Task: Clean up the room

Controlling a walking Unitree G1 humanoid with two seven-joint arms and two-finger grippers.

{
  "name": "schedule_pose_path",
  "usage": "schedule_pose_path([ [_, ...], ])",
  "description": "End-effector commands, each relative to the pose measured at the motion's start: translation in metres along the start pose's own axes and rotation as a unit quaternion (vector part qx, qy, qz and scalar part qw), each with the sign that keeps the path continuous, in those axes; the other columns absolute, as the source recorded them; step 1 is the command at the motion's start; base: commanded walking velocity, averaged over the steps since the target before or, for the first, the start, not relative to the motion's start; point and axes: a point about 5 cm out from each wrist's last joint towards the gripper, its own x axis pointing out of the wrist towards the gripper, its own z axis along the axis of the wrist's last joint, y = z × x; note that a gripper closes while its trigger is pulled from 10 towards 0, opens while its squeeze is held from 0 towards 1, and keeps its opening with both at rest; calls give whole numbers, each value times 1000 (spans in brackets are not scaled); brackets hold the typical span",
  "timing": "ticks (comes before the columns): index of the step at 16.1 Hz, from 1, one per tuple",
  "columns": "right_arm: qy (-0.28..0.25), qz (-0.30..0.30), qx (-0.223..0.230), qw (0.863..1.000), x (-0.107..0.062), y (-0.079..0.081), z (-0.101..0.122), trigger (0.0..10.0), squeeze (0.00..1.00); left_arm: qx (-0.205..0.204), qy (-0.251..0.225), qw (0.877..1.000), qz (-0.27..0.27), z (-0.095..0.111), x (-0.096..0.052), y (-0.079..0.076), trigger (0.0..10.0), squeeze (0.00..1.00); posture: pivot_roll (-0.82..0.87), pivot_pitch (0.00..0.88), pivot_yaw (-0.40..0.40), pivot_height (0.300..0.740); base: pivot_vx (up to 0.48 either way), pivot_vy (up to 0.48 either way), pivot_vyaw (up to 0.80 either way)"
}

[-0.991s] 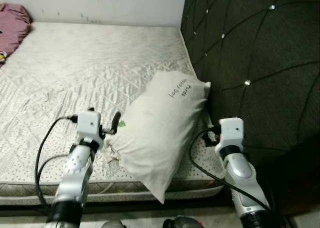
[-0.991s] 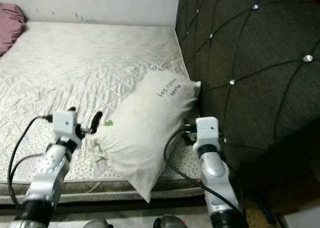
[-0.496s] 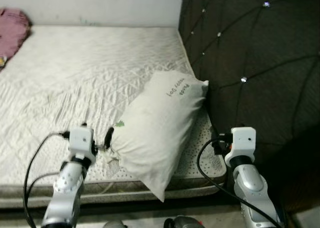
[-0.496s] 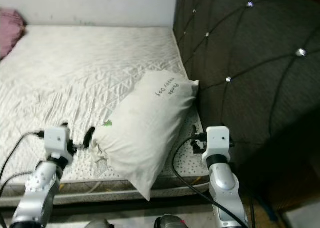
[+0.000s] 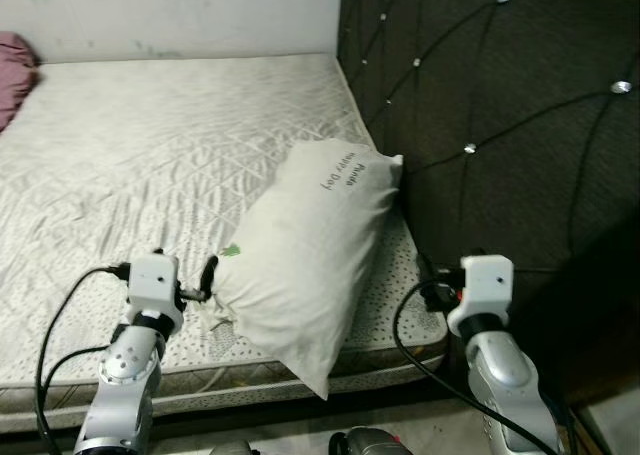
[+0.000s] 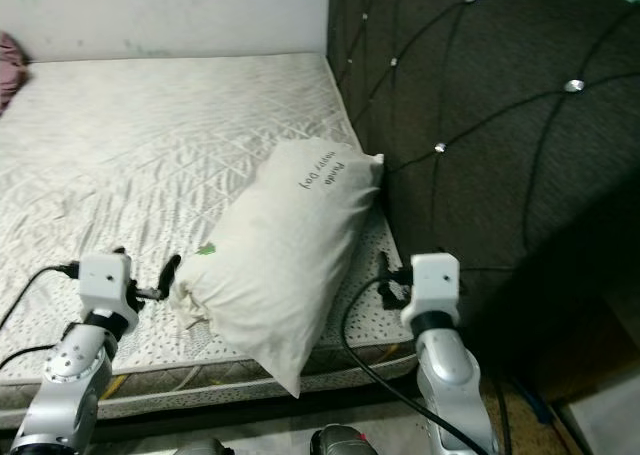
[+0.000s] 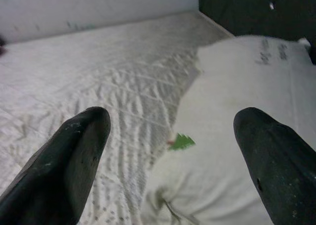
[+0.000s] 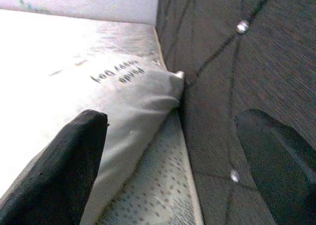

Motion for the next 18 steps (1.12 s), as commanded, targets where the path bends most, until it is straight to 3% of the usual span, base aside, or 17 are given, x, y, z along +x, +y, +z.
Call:
schedule_pose_path([
  [1,-8,14,-1,1000,3,1,8,10000,0,-3,-19,1000,8,9,3,1,10000,0,-29,0,-3,740,0,0,0],
  [8,-8,22,4,1000,7,2,11,10000,0,13,-57,998,-36,25,6,-19,10000,0,-26,0,1,740,0,0,0],
  [13,-7,17,15,1000,5,1,10,10000,0,-4,-52,998,-31,25,8,-18,10000,0,-31,0,3,740,0,0,0],
  [18,-3,22,16,1000,6,2,10,10000,0,-17,-40,999,-24,22,7,-18,10000,0,-24,0,-6,740,0,58,-420],
])
